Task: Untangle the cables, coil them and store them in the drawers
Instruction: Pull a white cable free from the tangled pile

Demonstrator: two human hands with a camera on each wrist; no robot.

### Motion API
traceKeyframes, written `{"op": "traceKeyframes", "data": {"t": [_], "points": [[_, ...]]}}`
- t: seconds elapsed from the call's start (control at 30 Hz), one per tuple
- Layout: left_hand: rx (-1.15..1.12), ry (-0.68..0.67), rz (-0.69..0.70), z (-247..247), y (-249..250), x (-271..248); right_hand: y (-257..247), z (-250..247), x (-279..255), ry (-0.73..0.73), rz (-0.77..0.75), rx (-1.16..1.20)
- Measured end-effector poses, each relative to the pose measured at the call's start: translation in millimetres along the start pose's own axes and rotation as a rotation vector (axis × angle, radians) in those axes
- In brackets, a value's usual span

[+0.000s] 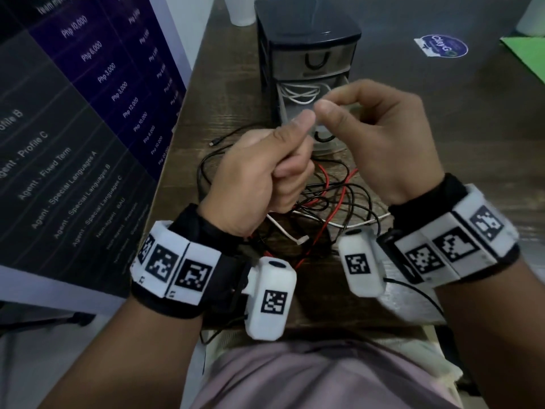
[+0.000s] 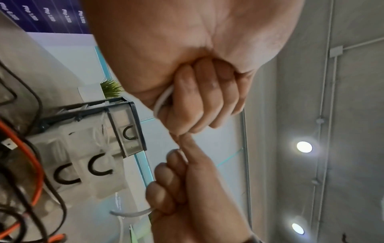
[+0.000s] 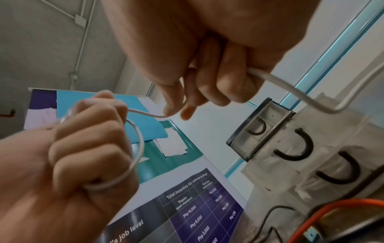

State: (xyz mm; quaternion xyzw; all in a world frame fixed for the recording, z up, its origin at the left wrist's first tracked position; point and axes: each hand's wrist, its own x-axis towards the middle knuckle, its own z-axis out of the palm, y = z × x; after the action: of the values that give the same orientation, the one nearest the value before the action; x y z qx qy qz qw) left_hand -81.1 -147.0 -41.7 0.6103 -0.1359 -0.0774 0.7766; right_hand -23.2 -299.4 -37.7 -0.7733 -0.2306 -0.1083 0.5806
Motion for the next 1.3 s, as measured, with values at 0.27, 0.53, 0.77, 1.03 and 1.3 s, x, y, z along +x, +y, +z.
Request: {"op": "traceKeyframes", "data": {"t": [0.27,0.53,0.77,1.03,1.3], "points": [[-0.266,0.007,0.152,-4,4,7,11,14,-8,-0.178,0.026,-0.175],[-0.289,0.422,0.230,-15,-6,19,6,12,-16,-0.511,0.094,-0.369],[0.465,0.460,0.143,-11,-23,18,-10,5,-14,-0.672,0.053,-0.332],[0.676,0.319,-0.023,-17,-22,17,-22,-22,-5,-0.493,-0.090,-0.024],[0.372,0.228,0.028,-5,-14,13,0,-14,2,-0.039,-0.062,0.001]]}}
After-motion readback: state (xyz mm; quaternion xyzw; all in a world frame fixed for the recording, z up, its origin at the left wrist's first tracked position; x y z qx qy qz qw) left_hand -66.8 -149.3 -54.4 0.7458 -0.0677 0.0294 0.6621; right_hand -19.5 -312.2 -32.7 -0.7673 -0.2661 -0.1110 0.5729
